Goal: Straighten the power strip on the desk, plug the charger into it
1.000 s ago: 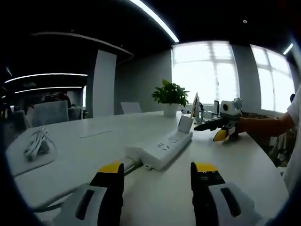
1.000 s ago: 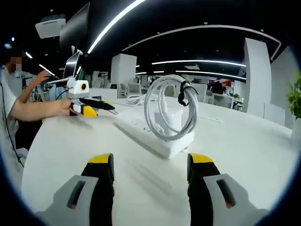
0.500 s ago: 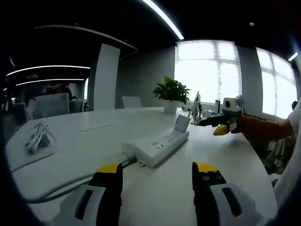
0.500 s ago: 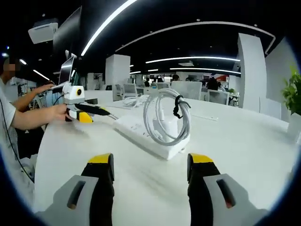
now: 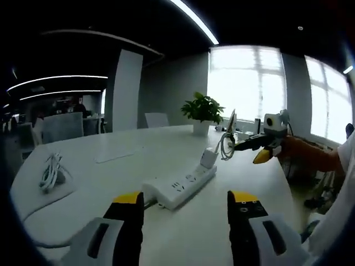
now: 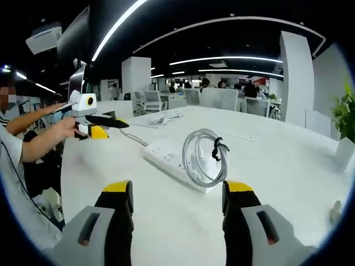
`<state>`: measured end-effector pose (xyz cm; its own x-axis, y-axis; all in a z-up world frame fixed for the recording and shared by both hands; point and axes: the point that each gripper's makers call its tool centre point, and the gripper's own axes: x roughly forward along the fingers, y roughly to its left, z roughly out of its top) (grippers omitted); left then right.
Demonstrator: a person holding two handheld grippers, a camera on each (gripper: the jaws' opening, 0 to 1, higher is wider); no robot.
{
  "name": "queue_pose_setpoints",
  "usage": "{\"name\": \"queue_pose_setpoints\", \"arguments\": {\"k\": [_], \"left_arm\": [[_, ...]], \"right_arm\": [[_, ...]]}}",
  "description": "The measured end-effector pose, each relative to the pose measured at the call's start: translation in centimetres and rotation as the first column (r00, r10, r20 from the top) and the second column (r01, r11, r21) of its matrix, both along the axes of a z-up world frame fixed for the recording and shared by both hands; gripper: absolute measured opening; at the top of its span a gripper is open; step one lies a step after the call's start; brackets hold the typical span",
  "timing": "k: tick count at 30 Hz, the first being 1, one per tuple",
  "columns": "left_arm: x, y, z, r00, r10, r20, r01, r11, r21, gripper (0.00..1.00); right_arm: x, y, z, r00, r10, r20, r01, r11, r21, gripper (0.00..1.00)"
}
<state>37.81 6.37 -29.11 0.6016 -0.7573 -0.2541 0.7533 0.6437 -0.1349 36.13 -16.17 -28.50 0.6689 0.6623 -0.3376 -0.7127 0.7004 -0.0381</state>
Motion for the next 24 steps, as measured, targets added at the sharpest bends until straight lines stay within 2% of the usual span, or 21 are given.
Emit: {"name": "queue_pose_setpoints", "arguments": {"k": [17,24], "left_arm": [[-1.6,0.5,0.4,1.0,-0.006,0.0,0.006,0.999,0.045,0.65],[-1.7,0.7,0.3,1.0,0.0,-0.004,0.001,0.999,0.048,0.65]], "right_arm": [[0.1,-0.9,1.1,0.999,-0.044,0.009,0.045,0.999,-0.018,0.63],[0.8,-1.7,1.8,0.995,-0.091,0.034,0.091,0.996,0.008,0.6]]}}
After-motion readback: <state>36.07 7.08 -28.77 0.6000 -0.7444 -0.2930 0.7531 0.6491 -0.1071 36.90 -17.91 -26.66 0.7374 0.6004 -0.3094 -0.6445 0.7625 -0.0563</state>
